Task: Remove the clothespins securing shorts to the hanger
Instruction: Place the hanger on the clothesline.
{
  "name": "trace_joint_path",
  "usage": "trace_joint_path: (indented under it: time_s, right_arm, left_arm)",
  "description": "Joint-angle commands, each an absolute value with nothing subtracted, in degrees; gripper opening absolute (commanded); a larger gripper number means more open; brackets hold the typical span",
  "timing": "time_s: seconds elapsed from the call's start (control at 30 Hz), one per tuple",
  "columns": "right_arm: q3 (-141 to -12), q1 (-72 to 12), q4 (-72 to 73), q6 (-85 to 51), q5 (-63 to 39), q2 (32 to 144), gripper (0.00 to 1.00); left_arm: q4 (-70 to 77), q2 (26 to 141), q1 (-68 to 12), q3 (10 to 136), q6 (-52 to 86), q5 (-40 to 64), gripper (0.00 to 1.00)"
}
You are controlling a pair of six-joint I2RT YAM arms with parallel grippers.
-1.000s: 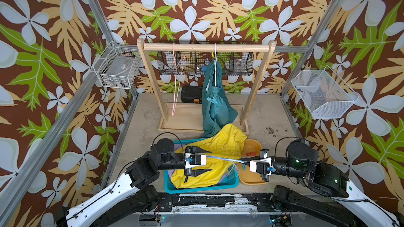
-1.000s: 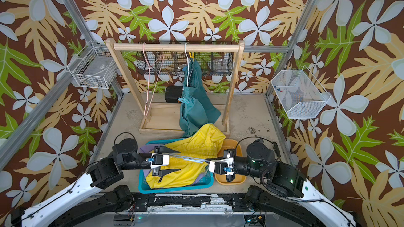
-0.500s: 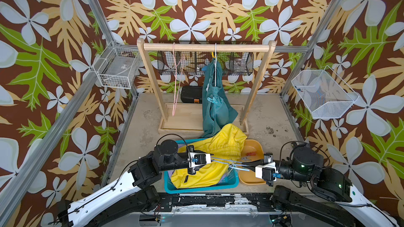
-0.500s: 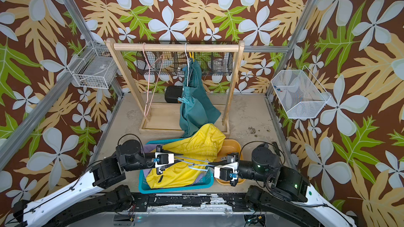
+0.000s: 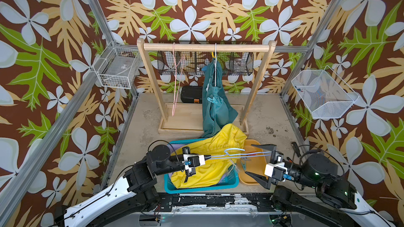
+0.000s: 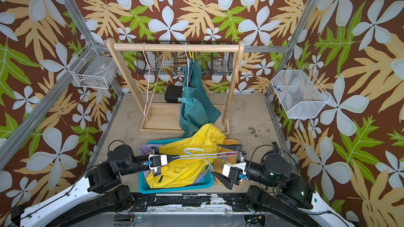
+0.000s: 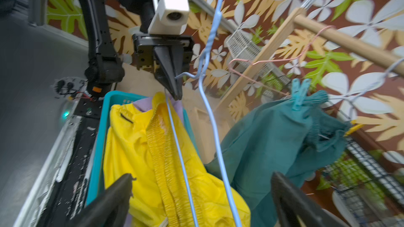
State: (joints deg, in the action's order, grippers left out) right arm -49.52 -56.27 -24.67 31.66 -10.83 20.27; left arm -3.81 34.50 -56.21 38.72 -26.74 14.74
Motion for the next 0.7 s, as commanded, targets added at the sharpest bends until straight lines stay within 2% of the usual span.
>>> trace_joint_path:
  time_s: [0.0,0.07,0.13,0.27,0.37,0.5,0.67]
  right_arm:
    - [-46.21,-56.33,-6.65,30.78,1.77,12.76,1.0]
    - [-42.76,-56.33,1.2,30.46,6.24,7.05,1.0]
    - [-43.38,-56.34,0.91,28.85,8.58,5.97,1.0]
    - [-49.37,-56.34,-7.68,23.74,19.1,14.66,1.0]
    - [-52.76,-56.33,-11.84,19.63,22.51,20.26,1.0]
    - [-53.32,-56.28,-12.92,16.82,21.36,24.06,1.0]
    - [-52.05,-56.27,-11.94,13.15,22.28,26.32,1.0]
  left_arm:
    - [7.11,31.17,-56.19,37.42,-19.56,3.53,0.0]
    - [8.83,29.92,-56.17,38.18,-16.22,-2.8,0.0]
    - [11.11,28.82,-56.17,38.63,-14.12,-9.21,0.0]
    - [17.41,25.79,-56.16,39.24,-10.58,-20.85,0.0]
    - [15.19,26.82,-56.16,43.6,-7.79,-31.27,0.0]
    - [7.78,30.08,-56.17,49.81,-6.03,-38.45,0.0]
    - [0.21,33.88,-56.21,54.45,-5.08,-40.3,0.0]
